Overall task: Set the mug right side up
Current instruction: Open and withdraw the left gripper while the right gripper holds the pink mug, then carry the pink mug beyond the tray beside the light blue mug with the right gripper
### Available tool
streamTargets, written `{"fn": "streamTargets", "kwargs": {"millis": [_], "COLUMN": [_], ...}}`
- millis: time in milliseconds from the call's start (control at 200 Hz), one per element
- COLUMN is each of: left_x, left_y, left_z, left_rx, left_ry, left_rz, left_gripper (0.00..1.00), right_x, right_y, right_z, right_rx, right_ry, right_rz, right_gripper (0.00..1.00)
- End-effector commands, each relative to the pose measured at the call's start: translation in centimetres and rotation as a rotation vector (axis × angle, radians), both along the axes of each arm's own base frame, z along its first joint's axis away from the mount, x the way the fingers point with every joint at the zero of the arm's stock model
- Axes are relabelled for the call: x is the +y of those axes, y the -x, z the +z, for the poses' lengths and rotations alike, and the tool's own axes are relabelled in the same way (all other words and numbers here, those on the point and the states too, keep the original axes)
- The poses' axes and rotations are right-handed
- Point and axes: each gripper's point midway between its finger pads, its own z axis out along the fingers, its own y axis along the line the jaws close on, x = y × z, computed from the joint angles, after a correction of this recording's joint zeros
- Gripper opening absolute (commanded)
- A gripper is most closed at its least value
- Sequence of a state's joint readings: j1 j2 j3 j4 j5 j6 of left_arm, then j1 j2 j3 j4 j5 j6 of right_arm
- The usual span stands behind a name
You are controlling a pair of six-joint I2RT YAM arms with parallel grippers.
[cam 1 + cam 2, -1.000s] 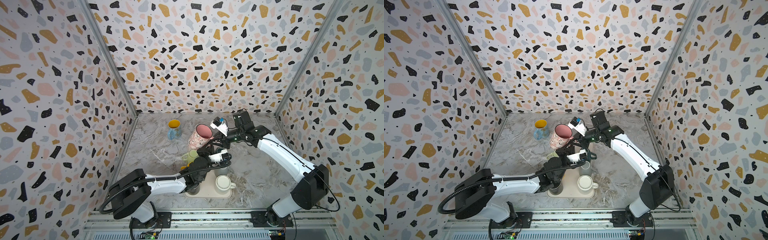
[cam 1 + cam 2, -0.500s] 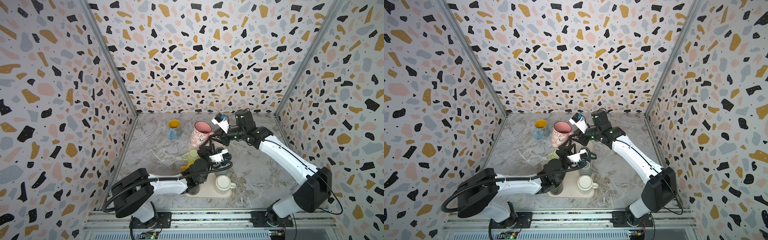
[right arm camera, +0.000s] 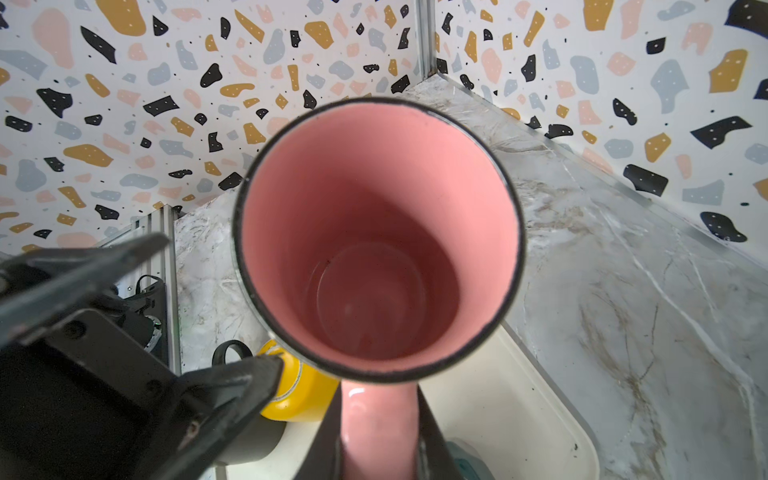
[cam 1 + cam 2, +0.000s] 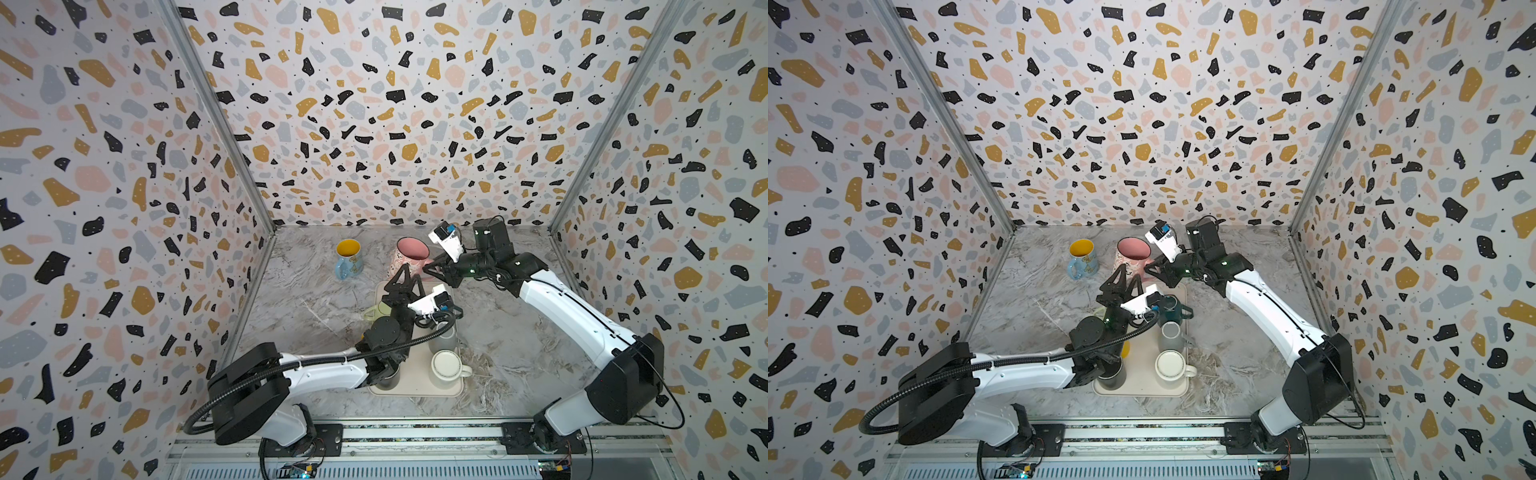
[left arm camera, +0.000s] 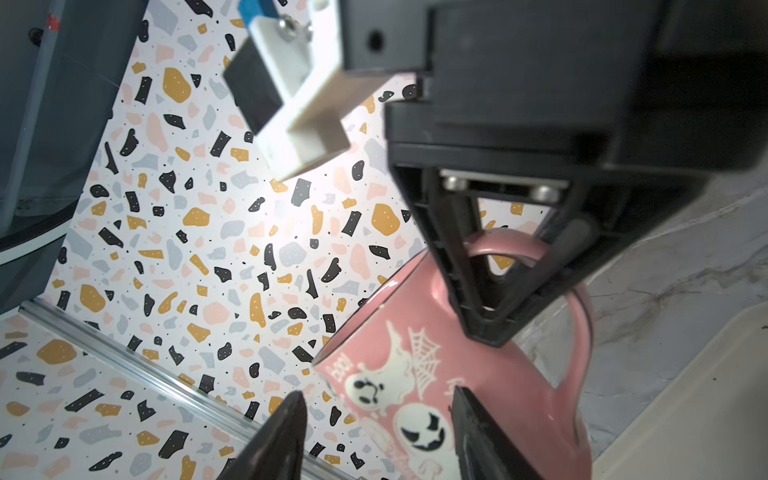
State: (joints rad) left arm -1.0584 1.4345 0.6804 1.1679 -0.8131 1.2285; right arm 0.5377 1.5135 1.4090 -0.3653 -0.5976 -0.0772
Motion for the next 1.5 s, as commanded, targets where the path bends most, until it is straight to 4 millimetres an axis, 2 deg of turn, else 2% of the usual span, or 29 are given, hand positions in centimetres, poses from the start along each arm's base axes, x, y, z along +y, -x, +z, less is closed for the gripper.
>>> {"fn": "streamTargets", "kwargs": {"millis": [0, 95, 320, 486, 621, 771, 941, 991, 1126, 1296, 1492], "left_x": [1.8, 2.7, 5.4, 9.6, 12.1, 14.0, 15.4, 15.7, 15.0, 14.8, 15.0], "left_y": [0.3, 0.5, 0.2, -0.3, -0.5, -1.4, -2.7, -3.0, -3.2, -3.5, -3.3], "left_z": [2.2, 2.9, 6.2, 9.3, 10.7, 10.5, 9.5, 8.7, 7.3, 5.5, 5.2], "left_rx": [-0.043, -0.037, 0.064, 0.109, 0.133, 0.193, 0.266, 0.302, 0.384, 0.44, 0.447], "left_ry": [0.11, 0.167, 0.47, 0.775, 0.924, 1.016, 1.068, 1.094, 1.174, 1.235, 1.257], "left_rz": [0.036, 0.052, 0.017, -0.055, -0.097, -0.084, -0.071, -0.07, -0.154, -0.17, -0.18], "left_gripper": [0.58, 0.59, 0.6, 0.64, 0.68, 0.7, 0.71, 0.72, 0.72, 0.72, 0.72], "right_x": [0.5, 0.8, 2.2, 3.7, 4.7, 6.9, 8.9, 9.2, 9.8, 10.6, 11.2], "right_y": [-0.6, -1.5, -4.3, -6.7, -9.1, -10.7, -12.8, -13.5, -14.6, -15.6, -16.6], "right_z": [5.5, 5.7, 5.0, 4.3, 3.0, 0.9, -1.4, -2.0, -3.3, -4.4, -5.4], "right_rx": [-0.128, -0.124, -0.123, -0.118, -0.108, -0.099, -0.11, -0.104, -0.094, -0.092, -0.1], "right_ry": [-0.116, -0.13, -0.097, -0.076, -0.051, -0.029, 0.028, 0.035, 0.03, 0.033, 0.028], "right_rz": [-0.008, -0.039, -0.138, -0.217, -0.284, -0.27, -0.306, -0.315, -0.334, -0.348, -0.372], "right_gripper": [0.0, 0.0, 0.0, 0.0, 0.0, 0.0, 0.0, 0.0, 0.0, 0.0, 0.0]}}
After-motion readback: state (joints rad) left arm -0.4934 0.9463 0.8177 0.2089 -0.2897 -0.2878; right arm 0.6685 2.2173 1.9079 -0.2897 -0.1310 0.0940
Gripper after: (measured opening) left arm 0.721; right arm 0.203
